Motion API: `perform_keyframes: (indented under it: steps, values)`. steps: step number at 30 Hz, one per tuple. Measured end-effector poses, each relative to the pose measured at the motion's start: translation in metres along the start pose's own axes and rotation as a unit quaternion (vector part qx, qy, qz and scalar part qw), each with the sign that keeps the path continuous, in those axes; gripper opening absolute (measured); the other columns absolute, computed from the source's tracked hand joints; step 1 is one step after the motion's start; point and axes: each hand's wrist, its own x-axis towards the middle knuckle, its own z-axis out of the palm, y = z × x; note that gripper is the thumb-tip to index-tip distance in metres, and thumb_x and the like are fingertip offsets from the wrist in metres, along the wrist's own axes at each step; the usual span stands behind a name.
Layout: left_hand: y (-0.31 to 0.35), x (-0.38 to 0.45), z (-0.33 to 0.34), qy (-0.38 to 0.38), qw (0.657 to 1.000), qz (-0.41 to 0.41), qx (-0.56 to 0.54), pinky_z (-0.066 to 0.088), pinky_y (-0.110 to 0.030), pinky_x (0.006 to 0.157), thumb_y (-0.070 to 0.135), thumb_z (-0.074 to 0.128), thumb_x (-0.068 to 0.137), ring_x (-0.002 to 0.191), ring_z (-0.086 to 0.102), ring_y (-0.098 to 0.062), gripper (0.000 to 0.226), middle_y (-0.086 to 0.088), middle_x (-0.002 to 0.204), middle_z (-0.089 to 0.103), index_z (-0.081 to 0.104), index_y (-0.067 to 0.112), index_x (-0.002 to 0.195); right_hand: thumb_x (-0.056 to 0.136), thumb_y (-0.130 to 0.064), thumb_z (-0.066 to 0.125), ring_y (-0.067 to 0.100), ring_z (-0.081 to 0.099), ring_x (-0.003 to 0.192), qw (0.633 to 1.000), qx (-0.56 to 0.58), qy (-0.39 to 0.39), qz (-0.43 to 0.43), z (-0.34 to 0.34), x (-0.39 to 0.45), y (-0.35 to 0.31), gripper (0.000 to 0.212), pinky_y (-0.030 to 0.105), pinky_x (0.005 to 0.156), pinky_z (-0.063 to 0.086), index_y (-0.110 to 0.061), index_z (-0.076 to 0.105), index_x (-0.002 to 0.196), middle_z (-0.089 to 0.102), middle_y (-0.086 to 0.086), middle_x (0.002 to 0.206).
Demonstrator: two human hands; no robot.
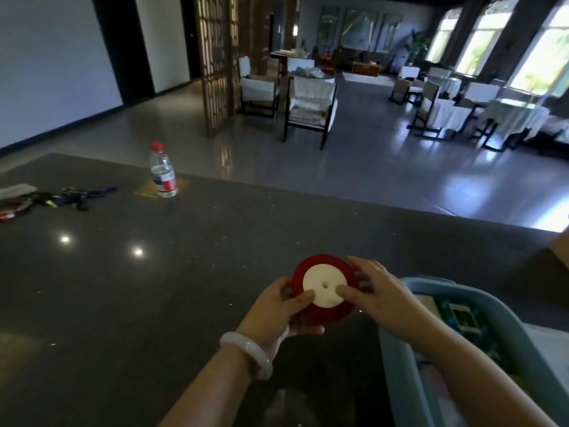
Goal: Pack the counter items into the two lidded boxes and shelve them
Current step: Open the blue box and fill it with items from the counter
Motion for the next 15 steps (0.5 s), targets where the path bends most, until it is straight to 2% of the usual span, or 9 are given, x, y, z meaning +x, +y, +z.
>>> perform_keyframes:
  steps: [2,4,6,8,10,12,15]
  values:
    - [-0.011,0.0,0.03,-0.03,0.999,-0.007,0.009,0.058,-0.04,0.075,0.02,0.073,0.078,0.1,0.069,-0.029,0.052,-0.011,0.121,0.065,0.052,0.015,0.125,0.085,-0.046,0.064,0.002,0.061,0.094,0.998,0.039,0.024,0.04,-0.024,-0.022,0.024,0.055,0.016,0.074,0.049,-0.026,0.049,0.133,0.062,-0.009,0.116]
    - [-0.023,0.001,0.056,-0.058,0.998,-0.011,0.026,0.058,-0.041,0.078,0.022,0.073,0.079,0.103,0.068,-0.029,0.051,-0.01,0.121,0.065,0.053,0.018,0.126,0.086,-0.041,0.064,0.008,0.069,0.085,0.991,0.112,0.017,0.073,-0.039,-0.04,0.044,0.042,0.026,0.075,0.057,-0.02,0.058,0.122,0.069,-0.006,0.102]
    - [-0.036,0.002,0.079,-0.078,0.996,-0.006,0.036,0.058,-0.04,0.078,0.023,0.073,0.08,0.103,0.068,-0.027,0.048,-0.008,0.118,0.068,0.054,0.018,0.124,0.086,-0.03,0.067,0.015,0.071,0.087,0.967,0.228,0.014,0.111,-0.049,-0.055,0.06,0.037,0.039,0.079,0.059,-0.014,0.06,0.119,0.072,0.001,0.102]
    - [-0.049,0.002,0.098,-0.085,0.995,0.002,0.047,0.058,-0.04,0.08,0.027,0.073,0.079,0.102,0.069,-0.025,0.048,-0.006,0.114,0.07,0.055,0.019,0.123,0.085,-0.021,0.07,0.021,0.071,0.091,0.945,0.299,0.028,0.132,-0.058,-0.066,0.074,0.037,0.045,0.081,0.058,-0.009,0.061,0.118,0.073,0.006,0.103]
    - [-0.061,0.002,0.113,-0.068,0.994,0.02,0.083,0.056,-0.039,0.084,0.036,0.07,0.079,0.101,0.069,-0.021,0.047,-0.003,0.111,0.071,0.058,0.02,0.121,0.083,-0.016,0.072,0.022,0.071,0.091,0.936,0.323,0.044,0.134,-0.066,-0.075,0.087,0.036,0.044,0.079,0.059,-0.008,0.062,0.117,0.073,0.006,0.101]
    - [-0.071,0.007,0.124,-0.01,0.984,0.057,0.169,0.054,-0.031,0.084,0.043,0.063,0.084,0.098,0.068,-0.014,0.039,-0.001,0.113,0.069,0.058,0.023,0.117,0.081,-0.018,0.074,0.019,0.071,0.09,0.941,0.306,0.064,0.132,-0.071,-0.082,0.099,0.036,0.041,0.079,0.059,-0.011,0.063,0.115,0.074,0.002,0.1]
    - [-0.084,0.013,0.134,0.062,0.935,0.11,0.332,0.044,-0.017,0.079,0.042,0.051,0.096,0.098,0.058,-0.005,0.025,0.008,0.121,0.051,0.053,0.027,0.115,0.08,-0.025,0.076,0.016,0.071,0.088,0.951,0.262,0.101,0.133,-0.078,-0.093,0.115,0.033,0.041,0.079,0.059,-0.02,0.063,0.11,0.073,-0.003,0.098]
